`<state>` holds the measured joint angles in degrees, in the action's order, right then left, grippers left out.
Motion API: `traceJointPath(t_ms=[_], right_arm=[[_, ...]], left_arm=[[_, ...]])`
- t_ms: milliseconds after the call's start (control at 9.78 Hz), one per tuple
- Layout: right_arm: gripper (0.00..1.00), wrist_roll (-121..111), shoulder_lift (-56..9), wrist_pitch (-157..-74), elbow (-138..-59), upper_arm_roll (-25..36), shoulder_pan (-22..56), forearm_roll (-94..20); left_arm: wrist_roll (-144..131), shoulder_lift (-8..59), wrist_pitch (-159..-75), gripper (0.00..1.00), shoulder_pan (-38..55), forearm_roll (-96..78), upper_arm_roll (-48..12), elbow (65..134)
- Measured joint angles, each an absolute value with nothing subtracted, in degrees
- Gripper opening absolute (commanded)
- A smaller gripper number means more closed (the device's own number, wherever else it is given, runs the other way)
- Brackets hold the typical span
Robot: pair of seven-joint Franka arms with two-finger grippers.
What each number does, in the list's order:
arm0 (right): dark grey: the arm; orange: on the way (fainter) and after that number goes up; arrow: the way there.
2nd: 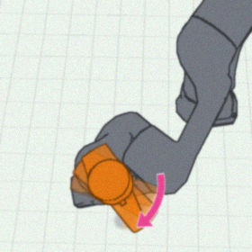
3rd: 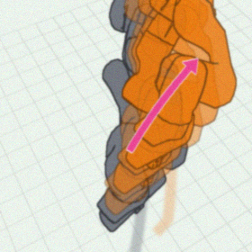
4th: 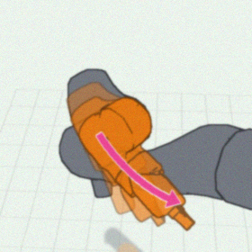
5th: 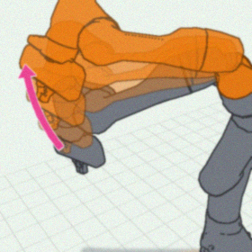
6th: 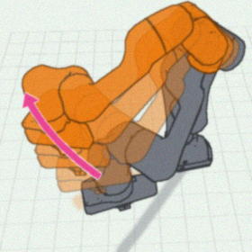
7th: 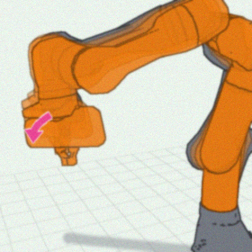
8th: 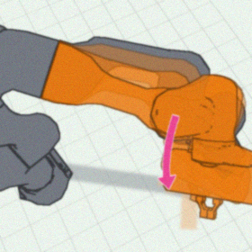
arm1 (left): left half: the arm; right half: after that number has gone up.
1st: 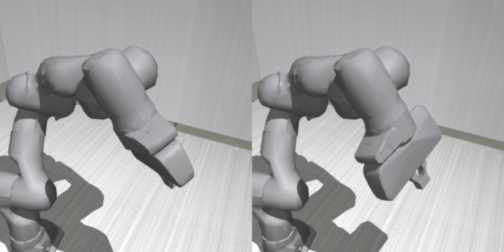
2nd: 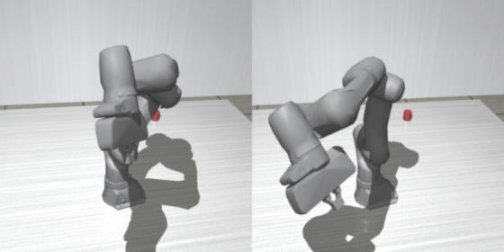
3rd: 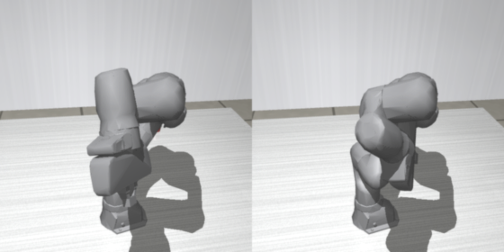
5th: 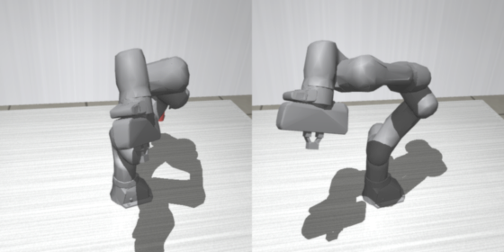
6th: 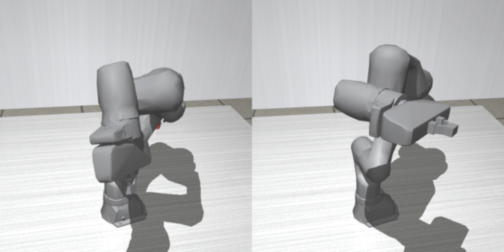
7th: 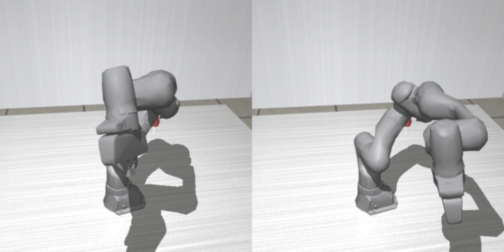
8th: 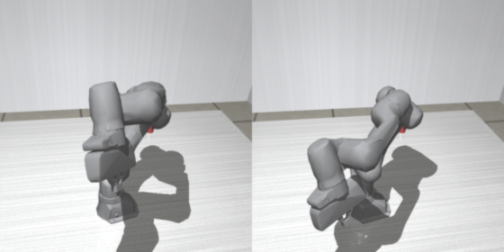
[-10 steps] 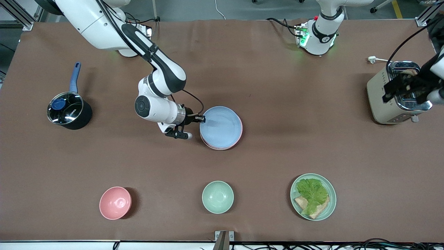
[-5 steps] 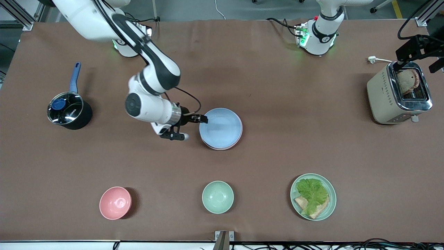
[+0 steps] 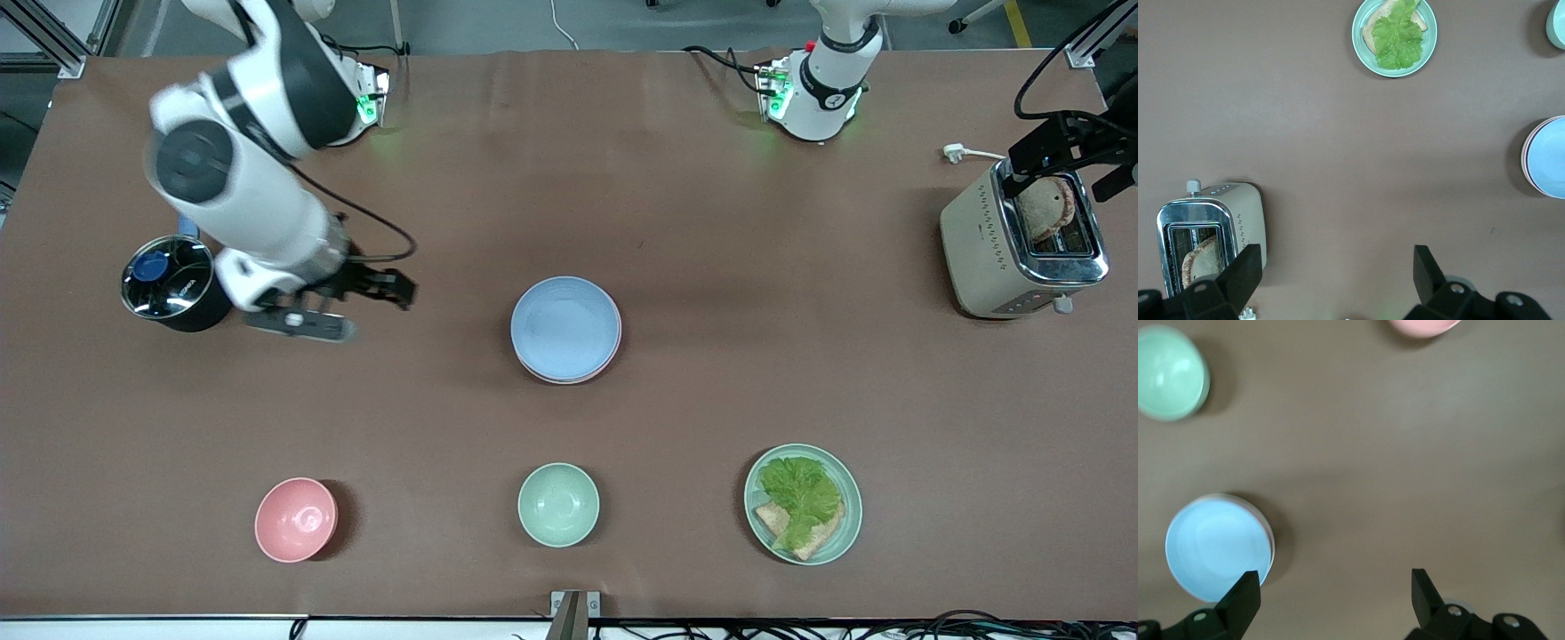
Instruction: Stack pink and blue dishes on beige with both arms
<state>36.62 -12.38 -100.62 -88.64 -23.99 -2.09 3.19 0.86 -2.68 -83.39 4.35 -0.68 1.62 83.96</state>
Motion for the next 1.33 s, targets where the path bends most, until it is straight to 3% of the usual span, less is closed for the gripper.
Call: traceJointPath(t_ms=[409,614,920,1330], right_arm=[[1.00,19.2,-4.7,-91.4,-84.5,-6.7,-3.6,4.0],[1.00,12.9,-4.1,-89.5,-81.6,-0.5,-4.3,4.0],[1.00,8.1,-3.9,-84.4,-80.1,1.0,-4.1,2.3],[1.00,8.1,-2.8,-84.9,-82.3,0.8,-3.2,1.8]], left_arm=[[-1.0,-3.5,-83.4,1.00,1.7,-0.7,-1.4,83.8],[-1.2,-3.3,-83.4,1.00,1.6,-0.7,-1.5,84.0],[-1.2,-2.7,-83.4,1.00,1.6,-0.7,-1.6,84.1],[-1.2,-2.3,-83.4,1.00,1.6,-0.7,-1.6,84.1]])
